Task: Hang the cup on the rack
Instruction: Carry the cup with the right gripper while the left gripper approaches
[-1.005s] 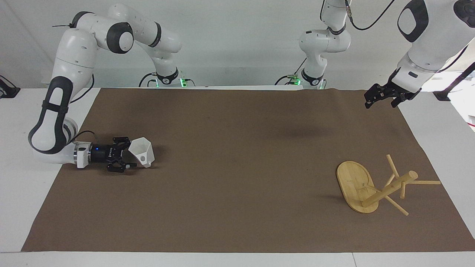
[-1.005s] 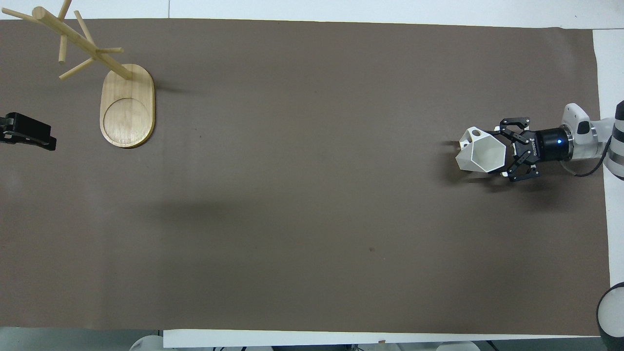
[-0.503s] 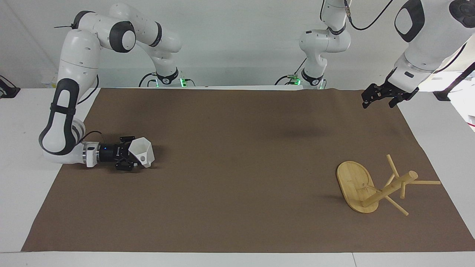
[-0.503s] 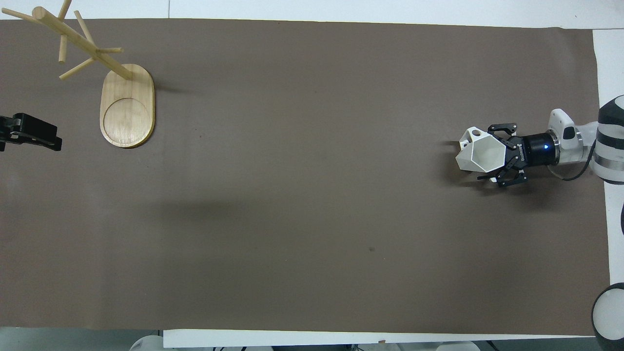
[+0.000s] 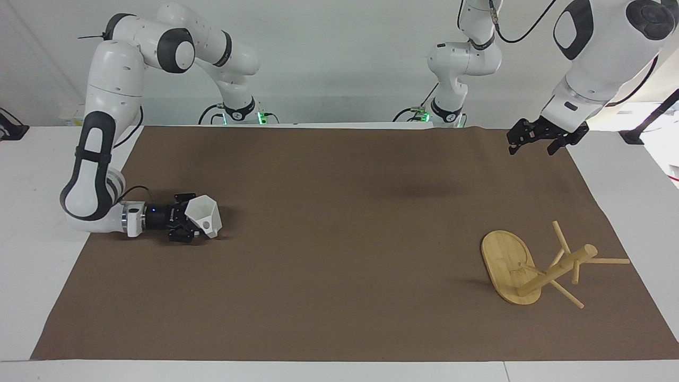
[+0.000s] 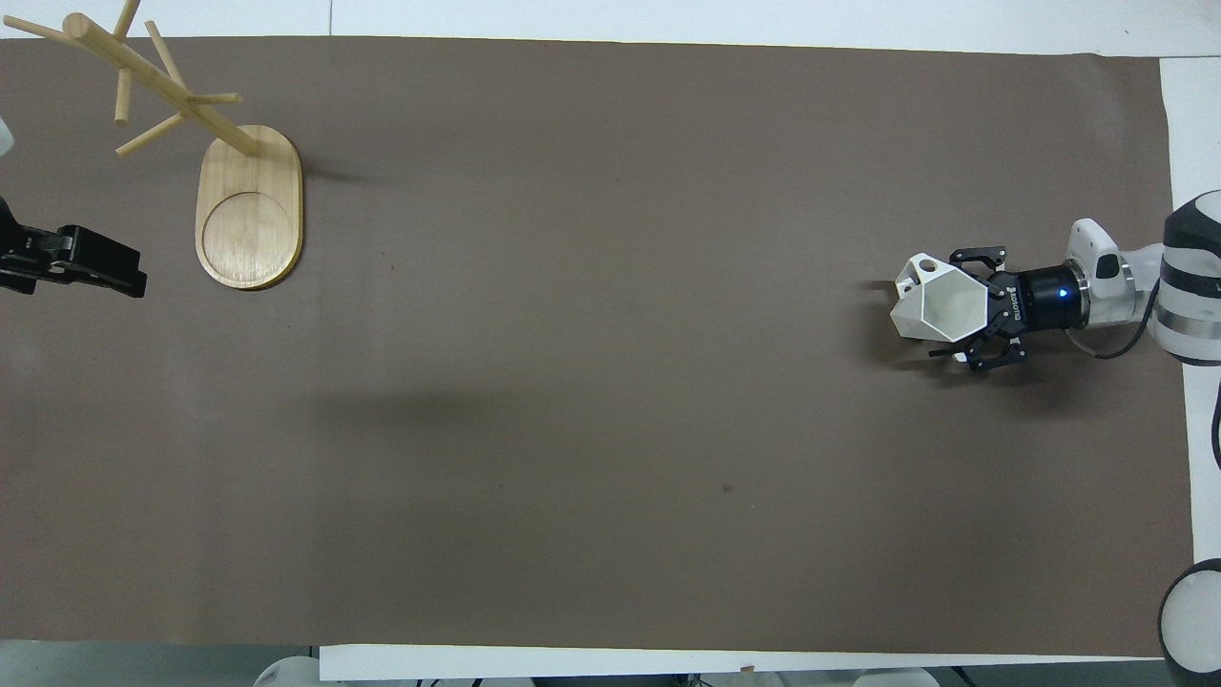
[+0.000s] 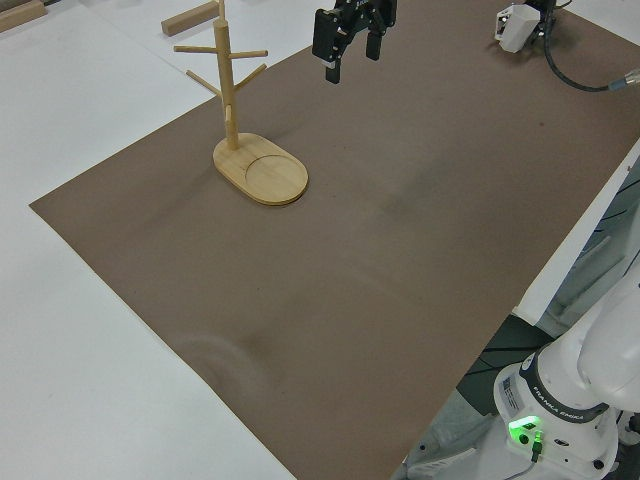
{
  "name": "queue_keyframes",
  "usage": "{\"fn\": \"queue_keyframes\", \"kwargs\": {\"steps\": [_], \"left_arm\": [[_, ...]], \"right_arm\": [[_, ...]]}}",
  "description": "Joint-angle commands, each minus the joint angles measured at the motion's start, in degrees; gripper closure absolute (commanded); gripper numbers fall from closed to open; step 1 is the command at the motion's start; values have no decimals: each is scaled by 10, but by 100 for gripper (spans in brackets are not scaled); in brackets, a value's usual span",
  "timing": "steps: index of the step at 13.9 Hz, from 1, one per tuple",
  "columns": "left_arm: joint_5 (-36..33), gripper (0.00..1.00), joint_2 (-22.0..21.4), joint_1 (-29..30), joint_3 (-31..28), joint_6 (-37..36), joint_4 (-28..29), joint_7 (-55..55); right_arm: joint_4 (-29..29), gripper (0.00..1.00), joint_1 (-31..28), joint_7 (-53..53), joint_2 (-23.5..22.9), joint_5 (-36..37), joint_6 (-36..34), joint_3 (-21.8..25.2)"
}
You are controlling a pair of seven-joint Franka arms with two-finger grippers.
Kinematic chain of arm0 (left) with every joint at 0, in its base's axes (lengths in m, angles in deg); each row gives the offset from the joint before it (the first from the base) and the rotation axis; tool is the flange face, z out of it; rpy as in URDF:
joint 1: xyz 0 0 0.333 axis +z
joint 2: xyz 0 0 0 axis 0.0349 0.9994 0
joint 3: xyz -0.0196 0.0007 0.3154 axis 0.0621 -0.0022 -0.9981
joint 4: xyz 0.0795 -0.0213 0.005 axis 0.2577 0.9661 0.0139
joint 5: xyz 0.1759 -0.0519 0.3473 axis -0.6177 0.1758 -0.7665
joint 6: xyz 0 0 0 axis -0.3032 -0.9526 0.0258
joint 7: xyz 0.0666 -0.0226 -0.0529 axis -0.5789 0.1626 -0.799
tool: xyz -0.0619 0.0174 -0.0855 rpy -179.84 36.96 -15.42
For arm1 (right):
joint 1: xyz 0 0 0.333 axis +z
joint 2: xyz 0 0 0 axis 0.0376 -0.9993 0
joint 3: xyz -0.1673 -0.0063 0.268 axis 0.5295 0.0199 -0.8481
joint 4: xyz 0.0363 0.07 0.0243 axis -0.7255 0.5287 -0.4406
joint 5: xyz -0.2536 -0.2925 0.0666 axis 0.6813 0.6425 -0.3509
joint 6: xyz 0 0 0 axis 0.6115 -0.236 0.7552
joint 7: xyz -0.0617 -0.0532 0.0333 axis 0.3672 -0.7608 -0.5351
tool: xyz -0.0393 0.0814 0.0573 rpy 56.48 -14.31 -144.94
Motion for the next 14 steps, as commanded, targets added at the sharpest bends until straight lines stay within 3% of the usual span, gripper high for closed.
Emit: {"fn": "queue_keyframes", "kwargs": {"steps": [1,3,4,6,7,10,14], "left_arm": [[-7,0,-9,-3,-3,-1,11,5],[-6,0,-10,-2,-3,-1,11,5],[-7,0,-9,-2,-3,-1,11,6],[-7,0,-9,-2,-3,0,11,7],[-7,0,-9,-1,-3,0,11,7],[-7,0,-16,1,-4,-1,22,6],[-7,1,-22,-5,-3,-5,33,-56]], "right_arm": [[30,0,7,15,19,-17,10,-1],[29,2,10,15,19,-17,10,-1],[27,18,10,15,19,-16,7,-2],[27,68,25,16,19,-17,6,-4],[25,81,26,13,19,-17,5,-7],[25,82,62,-32,66,-20,8,-33],[25,82,167,-111,94,-123,48,-33]]}}
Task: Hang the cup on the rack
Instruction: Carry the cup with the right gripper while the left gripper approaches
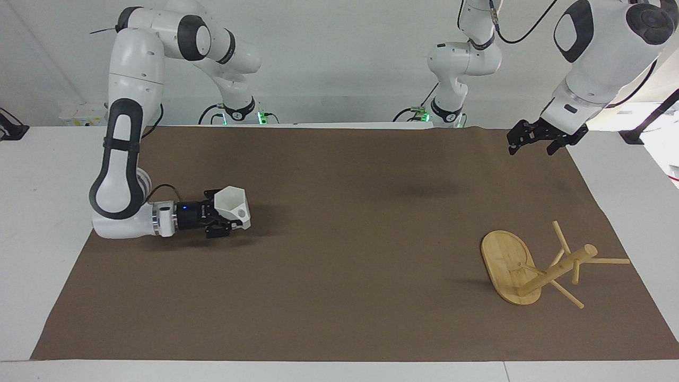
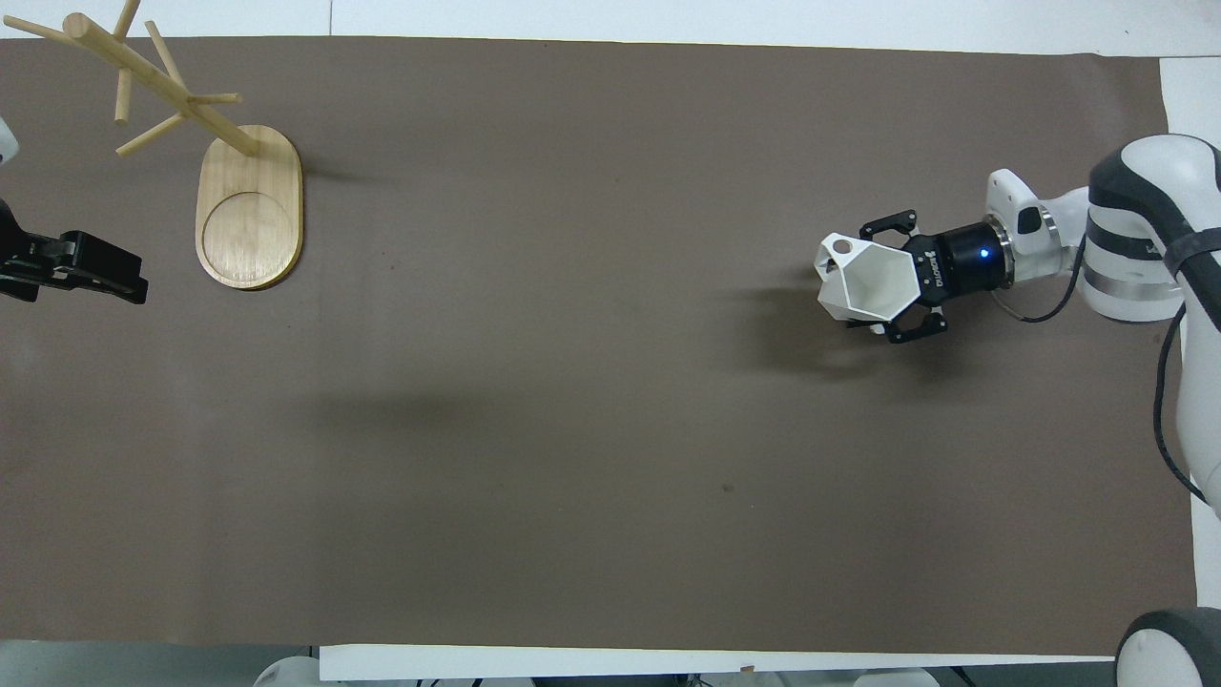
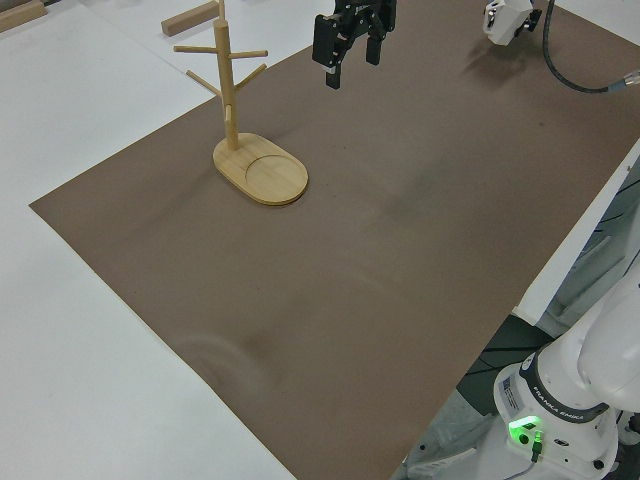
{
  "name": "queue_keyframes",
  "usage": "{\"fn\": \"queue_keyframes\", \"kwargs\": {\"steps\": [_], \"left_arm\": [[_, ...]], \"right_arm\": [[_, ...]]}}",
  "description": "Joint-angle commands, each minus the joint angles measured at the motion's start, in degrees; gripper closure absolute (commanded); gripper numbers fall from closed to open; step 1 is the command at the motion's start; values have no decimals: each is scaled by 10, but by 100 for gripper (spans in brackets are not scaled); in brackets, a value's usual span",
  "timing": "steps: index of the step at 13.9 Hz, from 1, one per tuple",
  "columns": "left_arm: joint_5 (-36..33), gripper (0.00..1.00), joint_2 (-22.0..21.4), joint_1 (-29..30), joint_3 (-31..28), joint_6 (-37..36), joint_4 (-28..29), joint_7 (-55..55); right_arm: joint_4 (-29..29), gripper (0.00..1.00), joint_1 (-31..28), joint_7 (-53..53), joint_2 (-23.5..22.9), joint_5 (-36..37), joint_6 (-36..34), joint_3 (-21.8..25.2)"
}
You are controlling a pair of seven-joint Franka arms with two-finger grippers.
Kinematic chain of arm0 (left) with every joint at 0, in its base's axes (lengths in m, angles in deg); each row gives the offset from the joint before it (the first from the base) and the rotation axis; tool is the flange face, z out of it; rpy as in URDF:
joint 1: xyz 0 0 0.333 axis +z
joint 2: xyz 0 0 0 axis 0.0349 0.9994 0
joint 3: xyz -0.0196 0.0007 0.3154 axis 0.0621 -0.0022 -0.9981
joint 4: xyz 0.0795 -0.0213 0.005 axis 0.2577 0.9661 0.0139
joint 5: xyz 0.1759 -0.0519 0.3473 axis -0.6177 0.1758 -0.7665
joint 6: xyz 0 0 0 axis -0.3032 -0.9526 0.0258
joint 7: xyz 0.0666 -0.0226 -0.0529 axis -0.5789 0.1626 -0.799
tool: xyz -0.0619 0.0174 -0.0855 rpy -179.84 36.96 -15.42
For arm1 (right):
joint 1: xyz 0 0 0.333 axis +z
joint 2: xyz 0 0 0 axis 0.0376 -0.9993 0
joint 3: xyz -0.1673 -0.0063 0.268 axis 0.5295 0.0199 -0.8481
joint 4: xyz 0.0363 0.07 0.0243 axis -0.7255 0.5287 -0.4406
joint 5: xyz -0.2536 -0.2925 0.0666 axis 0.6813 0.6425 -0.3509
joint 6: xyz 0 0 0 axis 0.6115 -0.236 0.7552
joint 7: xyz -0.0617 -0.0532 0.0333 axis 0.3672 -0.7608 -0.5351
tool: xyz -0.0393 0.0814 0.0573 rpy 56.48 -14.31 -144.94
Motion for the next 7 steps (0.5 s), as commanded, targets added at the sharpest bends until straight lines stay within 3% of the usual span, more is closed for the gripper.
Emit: {"fn": "queue_keyframes", "kwargs": {"steps": [1,4,7], "left_arm": [[-7,1,-22,-24,0,-1,23,-61],[-6,2,-20,-71,-1,10,17,-129],[-2,2,-13,-120,0,49,15,-201]], "right_arm": [[20,82,80,-61,29,-69,67,2],[18,82,183,-139,48,-157,184,1],[16,82,270,-177,48,-233,257,1]]}}
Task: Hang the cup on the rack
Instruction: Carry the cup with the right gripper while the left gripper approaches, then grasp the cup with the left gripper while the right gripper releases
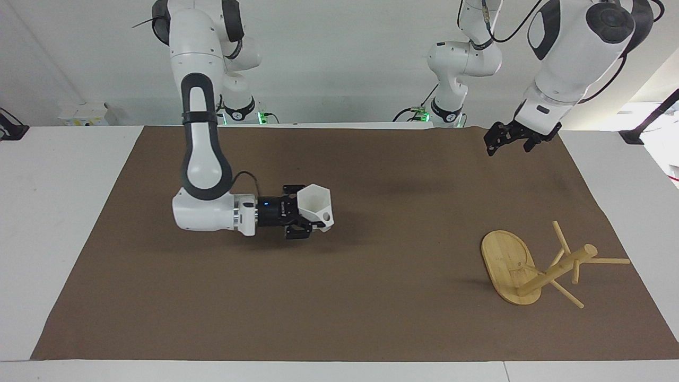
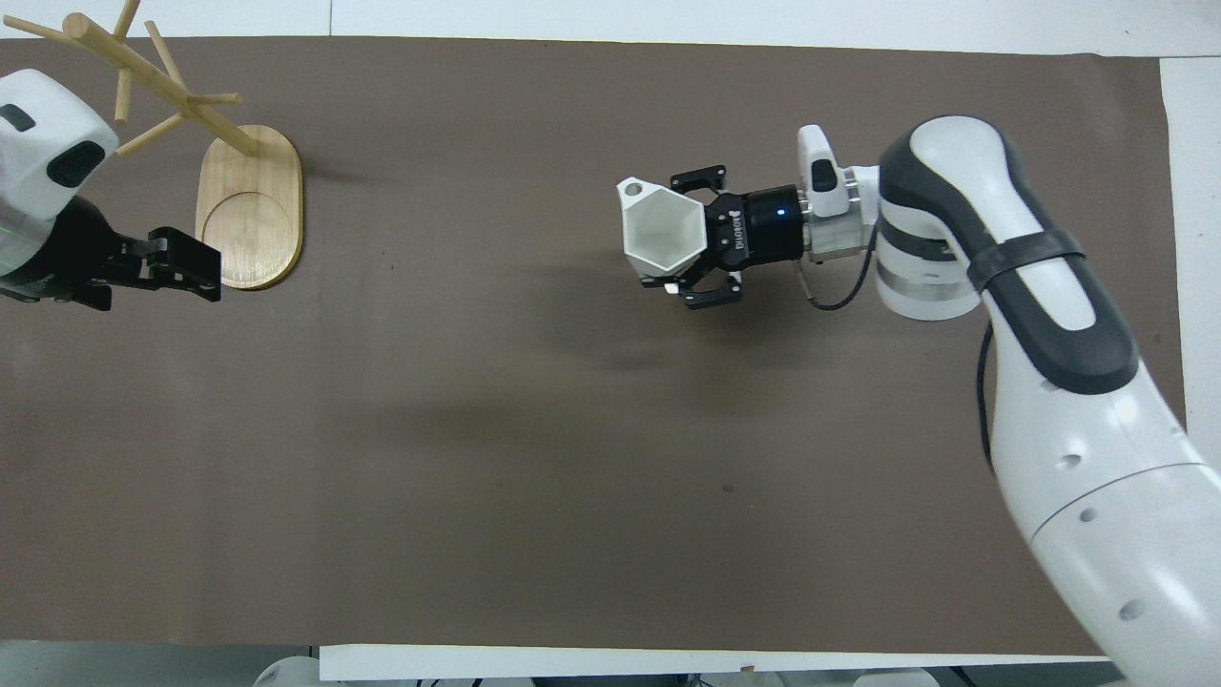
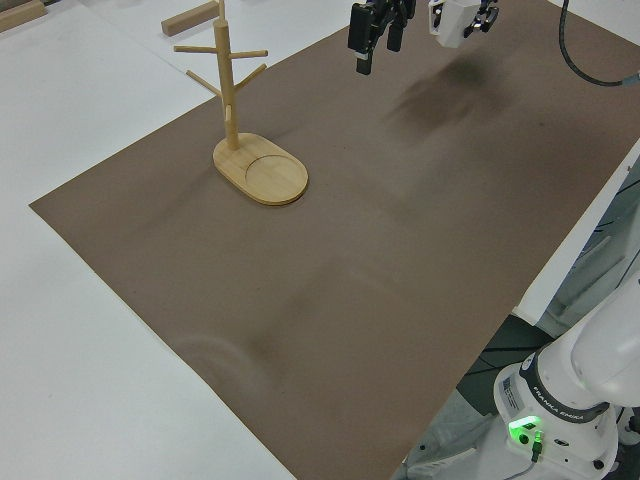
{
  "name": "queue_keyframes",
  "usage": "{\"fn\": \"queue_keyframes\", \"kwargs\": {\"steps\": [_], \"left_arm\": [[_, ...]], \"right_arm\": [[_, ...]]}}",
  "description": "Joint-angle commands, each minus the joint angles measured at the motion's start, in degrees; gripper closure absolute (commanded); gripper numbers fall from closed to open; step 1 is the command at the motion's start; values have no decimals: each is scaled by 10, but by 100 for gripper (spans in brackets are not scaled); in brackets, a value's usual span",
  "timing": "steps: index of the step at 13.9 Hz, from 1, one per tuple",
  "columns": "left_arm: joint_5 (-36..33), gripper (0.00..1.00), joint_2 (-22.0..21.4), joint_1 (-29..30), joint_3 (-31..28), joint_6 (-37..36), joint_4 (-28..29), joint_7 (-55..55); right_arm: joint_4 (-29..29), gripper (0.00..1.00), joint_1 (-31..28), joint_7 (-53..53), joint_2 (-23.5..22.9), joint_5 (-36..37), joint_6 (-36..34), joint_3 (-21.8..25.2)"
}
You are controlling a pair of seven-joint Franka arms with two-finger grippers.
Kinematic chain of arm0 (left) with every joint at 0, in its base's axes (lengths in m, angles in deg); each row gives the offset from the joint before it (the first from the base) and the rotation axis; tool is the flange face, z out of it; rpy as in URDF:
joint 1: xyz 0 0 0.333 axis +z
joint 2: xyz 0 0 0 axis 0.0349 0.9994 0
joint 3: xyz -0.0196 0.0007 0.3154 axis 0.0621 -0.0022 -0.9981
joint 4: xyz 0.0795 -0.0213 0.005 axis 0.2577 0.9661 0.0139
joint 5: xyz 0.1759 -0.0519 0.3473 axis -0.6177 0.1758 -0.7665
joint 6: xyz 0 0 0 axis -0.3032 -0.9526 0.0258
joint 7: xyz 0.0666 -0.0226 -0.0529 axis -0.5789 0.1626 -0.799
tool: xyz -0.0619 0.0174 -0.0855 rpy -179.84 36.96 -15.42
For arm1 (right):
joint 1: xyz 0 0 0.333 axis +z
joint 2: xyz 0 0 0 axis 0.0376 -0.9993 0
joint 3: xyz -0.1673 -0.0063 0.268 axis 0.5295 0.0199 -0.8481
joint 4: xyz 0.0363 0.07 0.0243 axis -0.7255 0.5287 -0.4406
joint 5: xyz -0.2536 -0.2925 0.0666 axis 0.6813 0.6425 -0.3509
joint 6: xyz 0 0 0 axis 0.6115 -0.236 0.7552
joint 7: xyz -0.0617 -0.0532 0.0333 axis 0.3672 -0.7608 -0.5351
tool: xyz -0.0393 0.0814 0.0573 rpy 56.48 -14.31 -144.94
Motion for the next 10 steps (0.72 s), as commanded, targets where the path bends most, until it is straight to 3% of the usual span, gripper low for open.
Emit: {"fn": "queue_keyframes", "kwargs": {"steps": [1,3,6,10], "left_arm": [[19,4,-3,-45,-5,46,9,-106],[53,10,27,-69,-6,47,-33,-199],[50,11,70,-114,-7,46,-72,-275],[50,21,139,-153,-7,40,-137,-395]], "right_arm": [[13,82,54,-29,12,-55,53,4],[12,82,88,-25,18,-78,117,3],[7,82,126,-30,25,-96,163,3],[-1,82,163,-48,32,-120,220,3]]}}
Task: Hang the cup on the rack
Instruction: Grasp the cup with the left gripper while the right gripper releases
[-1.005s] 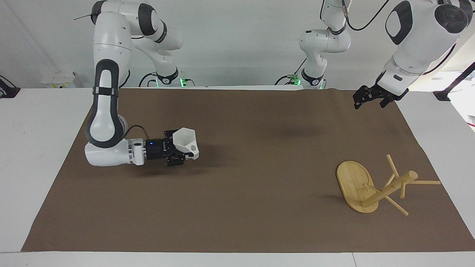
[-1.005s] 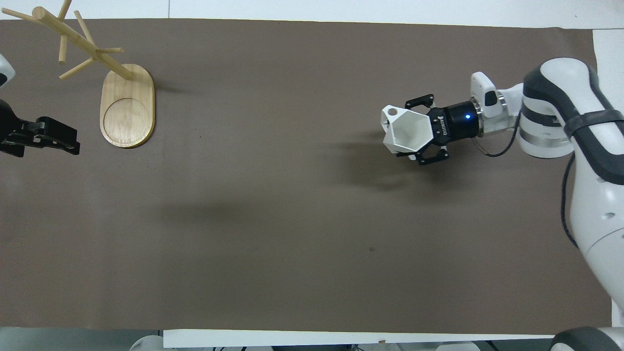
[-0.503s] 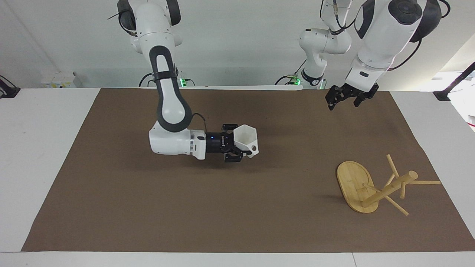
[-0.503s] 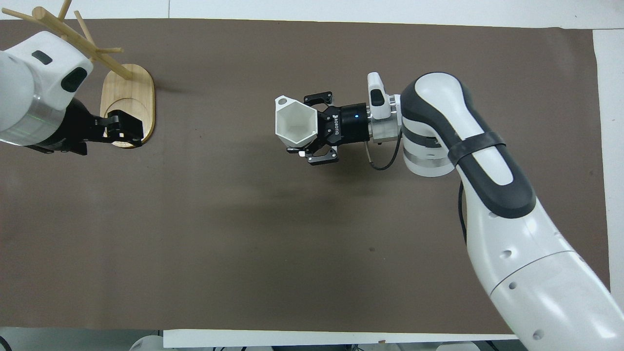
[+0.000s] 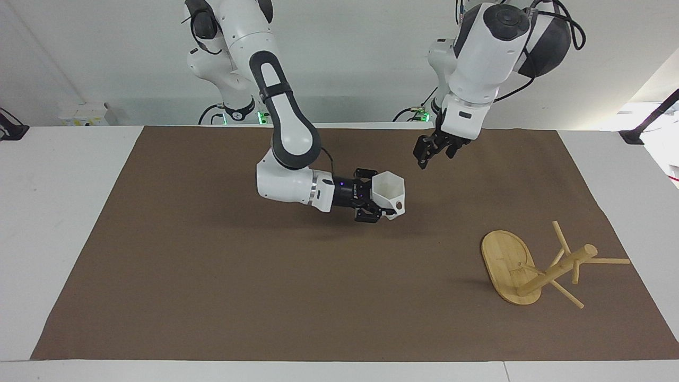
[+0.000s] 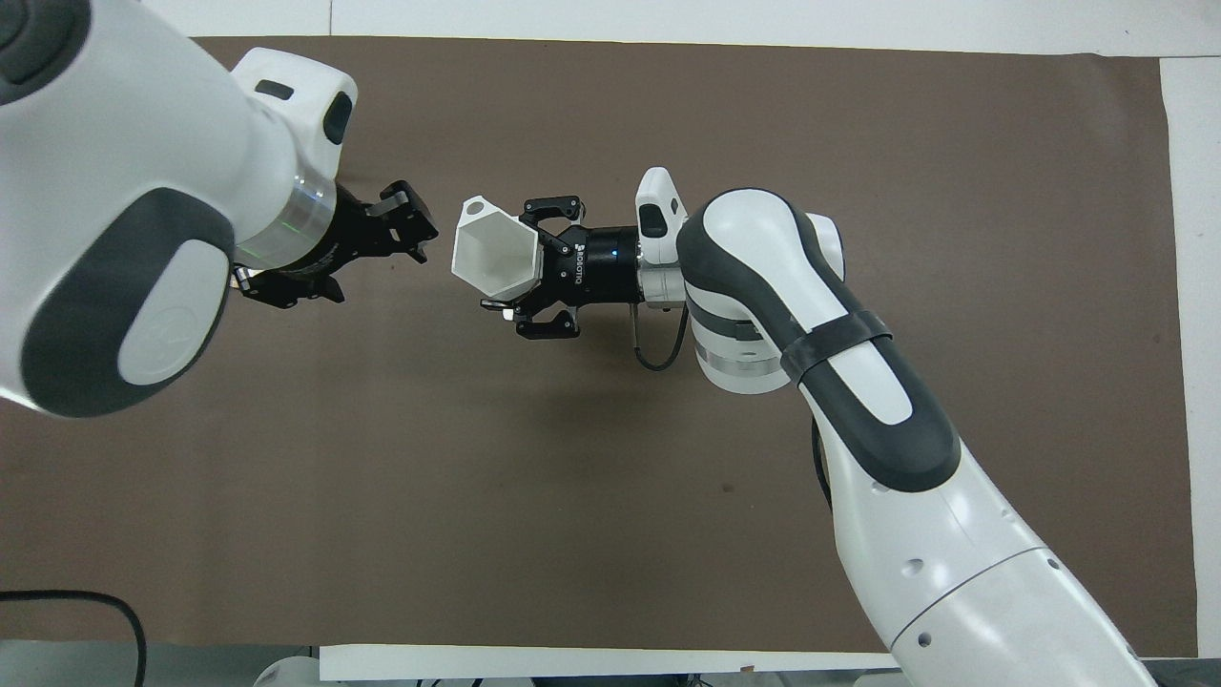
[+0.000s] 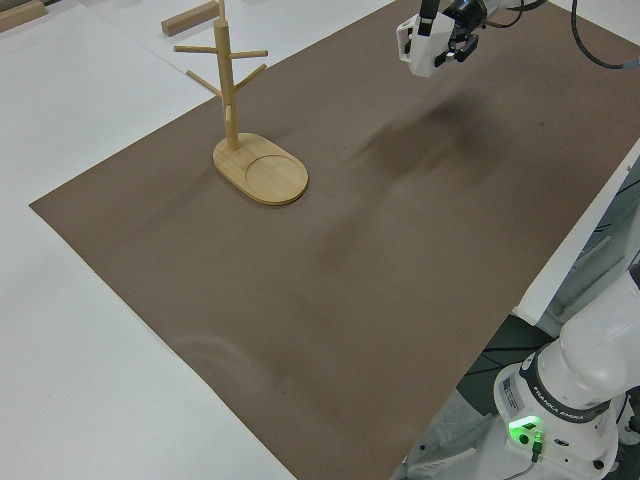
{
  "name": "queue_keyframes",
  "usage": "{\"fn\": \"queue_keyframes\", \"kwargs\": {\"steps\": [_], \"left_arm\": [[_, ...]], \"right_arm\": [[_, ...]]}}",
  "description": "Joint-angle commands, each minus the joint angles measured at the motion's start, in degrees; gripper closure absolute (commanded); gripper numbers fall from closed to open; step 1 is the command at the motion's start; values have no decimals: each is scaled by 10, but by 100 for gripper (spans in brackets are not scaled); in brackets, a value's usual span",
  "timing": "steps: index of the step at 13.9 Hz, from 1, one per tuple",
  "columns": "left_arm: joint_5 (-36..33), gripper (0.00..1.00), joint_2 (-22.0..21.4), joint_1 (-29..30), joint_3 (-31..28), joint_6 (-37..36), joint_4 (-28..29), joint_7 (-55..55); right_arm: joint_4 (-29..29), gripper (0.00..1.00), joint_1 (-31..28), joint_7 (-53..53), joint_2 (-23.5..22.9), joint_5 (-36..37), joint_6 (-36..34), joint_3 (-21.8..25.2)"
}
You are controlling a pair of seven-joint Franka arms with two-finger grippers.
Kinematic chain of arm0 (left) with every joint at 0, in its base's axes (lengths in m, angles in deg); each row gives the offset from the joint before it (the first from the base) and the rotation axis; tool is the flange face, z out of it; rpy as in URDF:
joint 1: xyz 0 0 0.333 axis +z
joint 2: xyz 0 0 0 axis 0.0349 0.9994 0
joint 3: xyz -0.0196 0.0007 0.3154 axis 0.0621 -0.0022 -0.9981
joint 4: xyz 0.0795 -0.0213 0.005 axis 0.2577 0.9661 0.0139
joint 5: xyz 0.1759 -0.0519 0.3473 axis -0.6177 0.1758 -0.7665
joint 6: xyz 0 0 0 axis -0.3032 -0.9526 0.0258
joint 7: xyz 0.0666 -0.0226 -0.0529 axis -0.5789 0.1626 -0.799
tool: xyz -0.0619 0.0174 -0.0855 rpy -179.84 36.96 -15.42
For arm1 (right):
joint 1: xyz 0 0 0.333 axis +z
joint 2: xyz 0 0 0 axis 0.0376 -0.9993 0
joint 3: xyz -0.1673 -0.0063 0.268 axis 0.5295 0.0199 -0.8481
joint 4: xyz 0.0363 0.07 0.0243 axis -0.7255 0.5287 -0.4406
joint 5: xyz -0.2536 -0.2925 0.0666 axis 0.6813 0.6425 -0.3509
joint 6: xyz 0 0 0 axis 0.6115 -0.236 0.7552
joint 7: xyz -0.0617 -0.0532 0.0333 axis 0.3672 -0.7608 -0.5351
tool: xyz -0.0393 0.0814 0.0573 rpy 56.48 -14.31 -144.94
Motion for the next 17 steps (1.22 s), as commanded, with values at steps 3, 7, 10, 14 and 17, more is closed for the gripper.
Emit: {"fn": "queue_keyframes", "kwargs": {"steps": [3,7,10,14,17], "left_arm": [[5,25,45,-27,-9,-7,-48,-62],[3,30,47,-31,-9,-30,-47,-74],[-6,32,45,-29,-11,-50,-42,-86],[-8,56,42,-29,-10,-29,-21,-97],[-8,84,33,-29,-10,-1,17,-100]], "right_arm": [[2,82,38,-45,19,-12,67,2],[1,82,38,-47,18,-12,70,2],[0,82,37,-47,18,-12,70,2],[0,82,38,-48,18,-12,70,2],[-1,82,37,-48,18,-12,69,2]]}}
